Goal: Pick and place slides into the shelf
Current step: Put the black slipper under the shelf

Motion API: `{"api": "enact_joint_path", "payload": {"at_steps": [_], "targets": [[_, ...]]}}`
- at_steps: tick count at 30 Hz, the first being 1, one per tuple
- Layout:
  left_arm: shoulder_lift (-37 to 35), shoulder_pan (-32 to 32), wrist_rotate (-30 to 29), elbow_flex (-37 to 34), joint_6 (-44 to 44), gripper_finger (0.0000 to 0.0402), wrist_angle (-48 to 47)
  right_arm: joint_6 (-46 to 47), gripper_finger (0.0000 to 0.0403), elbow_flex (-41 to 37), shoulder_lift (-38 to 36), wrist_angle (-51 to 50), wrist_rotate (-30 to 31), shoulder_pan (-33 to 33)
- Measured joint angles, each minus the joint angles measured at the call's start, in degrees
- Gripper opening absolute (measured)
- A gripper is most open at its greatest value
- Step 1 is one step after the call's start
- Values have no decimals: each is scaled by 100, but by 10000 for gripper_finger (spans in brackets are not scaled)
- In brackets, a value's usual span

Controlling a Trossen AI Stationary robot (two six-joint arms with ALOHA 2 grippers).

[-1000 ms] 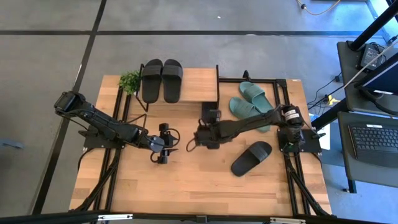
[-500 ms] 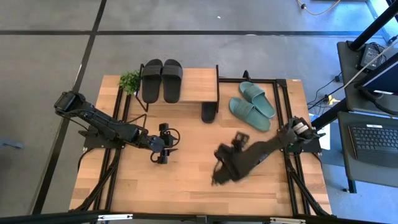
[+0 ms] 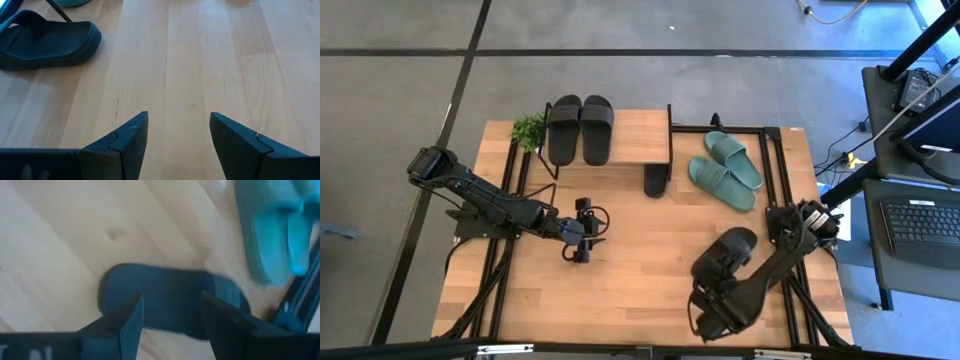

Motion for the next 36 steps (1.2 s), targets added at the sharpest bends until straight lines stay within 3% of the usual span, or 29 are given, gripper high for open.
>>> {"api": "enact_joint_path", "payload": {"at_steps": [4,11,24,29,36], "targets": [[0,-2,0,0,-2,204,-34,531,193,-409,-2,22,-731,-192],[0,-9,54,0,-8,204,-80,586,193,-1262,0,93,-1588,-390],[0,-155,66,0,-16,204,-89,713,186,-2049,0,275,-1673,-637],[0,-155,66,0,-24,204,-96,575,143,-2183,2,450,-1673,-754],[0,-155,66,0,-24,204,-124,506,28,-2187,2,405,-1669,-802]]}}
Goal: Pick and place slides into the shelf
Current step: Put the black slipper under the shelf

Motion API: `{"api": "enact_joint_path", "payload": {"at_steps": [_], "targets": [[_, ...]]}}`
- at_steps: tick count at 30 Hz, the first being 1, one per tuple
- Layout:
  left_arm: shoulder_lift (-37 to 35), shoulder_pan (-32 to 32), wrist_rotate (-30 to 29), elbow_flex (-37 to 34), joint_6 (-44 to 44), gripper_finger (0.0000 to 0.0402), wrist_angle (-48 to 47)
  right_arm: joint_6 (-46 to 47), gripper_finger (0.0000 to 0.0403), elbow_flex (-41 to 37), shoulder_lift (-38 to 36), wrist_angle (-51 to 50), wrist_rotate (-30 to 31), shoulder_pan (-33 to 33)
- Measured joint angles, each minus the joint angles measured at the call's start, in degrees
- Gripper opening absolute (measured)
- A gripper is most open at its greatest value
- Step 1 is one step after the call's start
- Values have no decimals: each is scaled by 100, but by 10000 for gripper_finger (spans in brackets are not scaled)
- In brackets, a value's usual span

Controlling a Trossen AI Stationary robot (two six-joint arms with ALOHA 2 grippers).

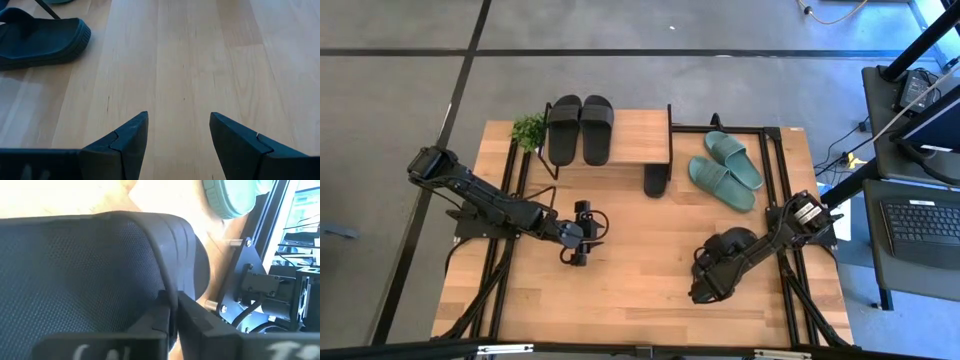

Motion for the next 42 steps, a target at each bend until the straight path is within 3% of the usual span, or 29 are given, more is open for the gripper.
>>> {"api": "enact_joint_path", "payload": {"at_steps": [6,12,17,20,27,35,42], "targets": [[0,0,0,0,0,204,-63,-10,19,62,0,5,1,40],[0,-136,161,-2,-89,204,-240,-428,12,822,-72,28,127,74],[0,-456,1374,-4,-375,204,-367,-1166,12,1888,-76,47,926,72],[-102,-649,1652,-4,-388,204,-394,-1857,12,2510,-81,132,1784,66],[-716,-980,1311,-4,-417,204,-378,-4522,12,3262,-92,795,3328,-418],[-1220,-1350,422,-4,-442,204,-609,-7385,12,3281,42,2680,3394,-1682],[-1292,-1498,238,-4,-478,204,-997,-8182,12,3282,356,3271,3344,-2508]]}}
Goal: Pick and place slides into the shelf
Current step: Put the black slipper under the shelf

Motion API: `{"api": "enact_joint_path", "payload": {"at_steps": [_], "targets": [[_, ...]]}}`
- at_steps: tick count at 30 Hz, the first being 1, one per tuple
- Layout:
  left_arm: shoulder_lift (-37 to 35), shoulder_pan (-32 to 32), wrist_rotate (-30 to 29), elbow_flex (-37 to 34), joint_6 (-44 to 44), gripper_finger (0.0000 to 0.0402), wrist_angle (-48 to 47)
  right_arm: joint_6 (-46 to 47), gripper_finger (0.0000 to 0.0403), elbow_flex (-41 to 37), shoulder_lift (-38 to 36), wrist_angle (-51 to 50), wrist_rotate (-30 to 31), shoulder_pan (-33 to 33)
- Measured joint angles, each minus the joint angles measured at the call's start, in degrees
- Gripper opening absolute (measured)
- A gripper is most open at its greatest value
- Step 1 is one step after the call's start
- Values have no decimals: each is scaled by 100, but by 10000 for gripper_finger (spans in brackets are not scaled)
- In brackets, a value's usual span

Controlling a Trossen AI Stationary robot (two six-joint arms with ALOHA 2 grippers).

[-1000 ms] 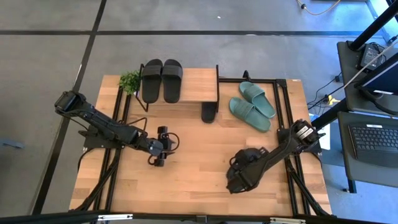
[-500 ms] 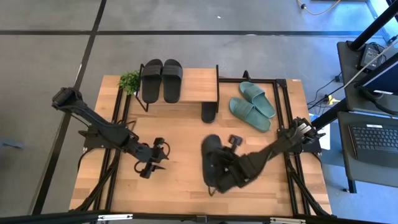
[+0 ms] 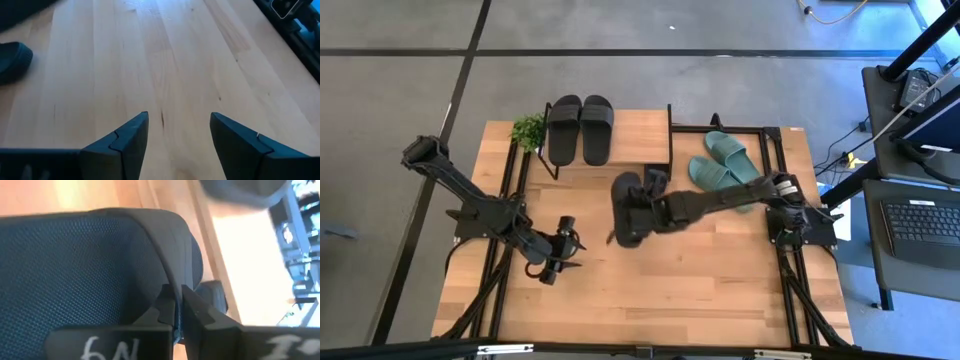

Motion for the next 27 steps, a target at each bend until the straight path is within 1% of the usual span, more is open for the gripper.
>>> {"api": "enact_joint_path", "payload": {"at_steps": [5,10,15,24,27], "targets": [[0,-95,-2,0,-50,204,-40,-205,12,1,455,183,-382,-342],[2,-194,-7,-20,-158,204,-92,-477,12,1,986,422,-416,-531],[2,-218,-13,-132,-165,204,-113,-478,12,1,1325,552,-318,-687],[2,-211,-151,-157,-163,204,-109,-325,13,18,1484,598,-267,-817],[2,-211,-151,-157,-161,204,-109,-321,36,18,1491,606,-274,-800]]}}
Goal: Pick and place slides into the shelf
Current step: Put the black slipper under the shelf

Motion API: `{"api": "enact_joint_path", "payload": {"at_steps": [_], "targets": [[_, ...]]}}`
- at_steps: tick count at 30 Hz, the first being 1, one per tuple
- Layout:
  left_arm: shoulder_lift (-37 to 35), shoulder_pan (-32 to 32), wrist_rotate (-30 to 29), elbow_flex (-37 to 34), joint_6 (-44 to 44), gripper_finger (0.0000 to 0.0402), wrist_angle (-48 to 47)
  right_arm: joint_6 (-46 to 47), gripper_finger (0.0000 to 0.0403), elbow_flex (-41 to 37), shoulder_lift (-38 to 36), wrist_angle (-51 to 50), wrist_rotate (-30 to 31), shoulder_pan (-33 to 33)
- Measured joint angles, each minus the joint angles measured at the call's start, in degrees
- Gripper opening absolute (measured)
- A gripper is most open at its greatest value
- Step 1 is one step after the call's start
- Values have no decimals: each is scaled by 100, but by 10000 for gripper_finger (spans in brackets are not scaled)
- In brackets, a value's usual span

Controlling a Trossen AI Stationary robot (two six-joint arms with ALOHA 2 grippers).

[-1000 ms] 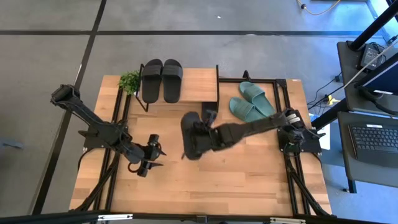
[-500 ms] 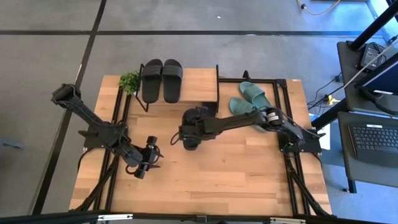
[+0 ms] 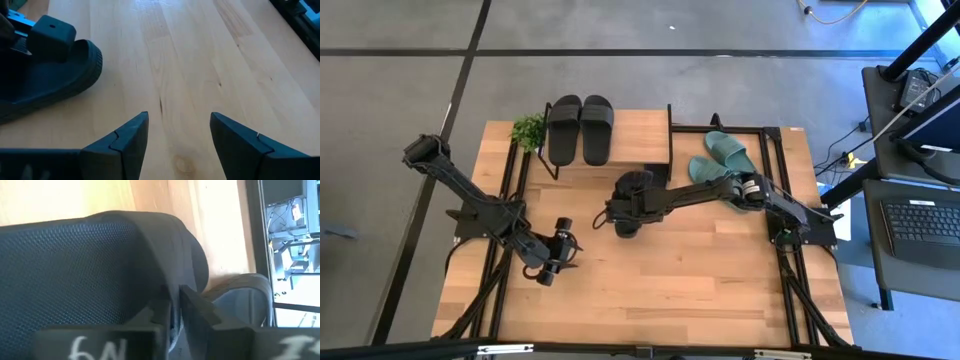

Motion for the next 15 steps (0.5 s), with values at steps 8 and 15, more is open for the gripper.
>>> {"api": "enact_joint_path", "payload": {"at_steps": [8,15], "targets": [[1,1,0,-4,6,204,1,30,101,-13,19,-43,-92,19],[2,0,0,-4,5,204,2,-1,162,11,24,-124,-227,19]]}}
